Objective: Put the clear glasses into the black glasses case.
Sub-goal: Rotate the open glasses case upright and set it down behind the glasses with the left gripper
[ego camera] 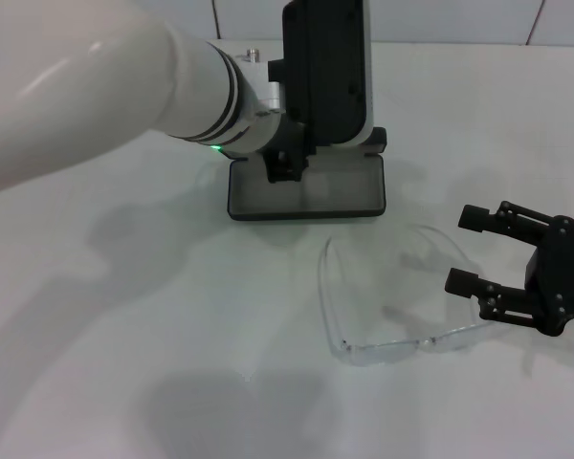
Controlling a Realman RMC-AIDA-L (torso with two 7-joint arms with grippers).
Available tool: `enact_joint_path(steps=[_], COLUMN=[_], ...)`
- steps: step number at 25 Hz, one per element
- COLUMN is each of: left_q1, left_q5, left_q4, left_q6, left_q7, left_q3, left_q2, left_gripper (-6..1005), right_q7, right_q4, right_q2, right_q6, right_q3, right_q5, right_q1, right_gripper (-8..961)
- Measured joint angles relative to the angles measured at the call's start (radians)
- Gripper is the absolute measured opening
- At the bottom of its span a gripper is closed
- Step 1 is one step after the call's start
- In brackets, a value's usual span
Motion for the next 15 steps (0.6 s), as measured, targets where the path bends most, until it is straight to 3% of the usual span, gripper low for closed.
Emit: enact_joint_path(steps=[15], left_q1=[0.010], left_q5=[0.002], left_q4=[0.007], left_q6=[-0.013], left_q7=[-0.007], left_q3=[0.025], left_q2=[0.001], left_gripper=[218], right_q7=[0.000], right_q4=[0.000], right_q2=[0.000], right_q6=[0.001], right_q3=[0.000], right_q5=[0.000], right_q1=[0.002], right_gripper=[767])
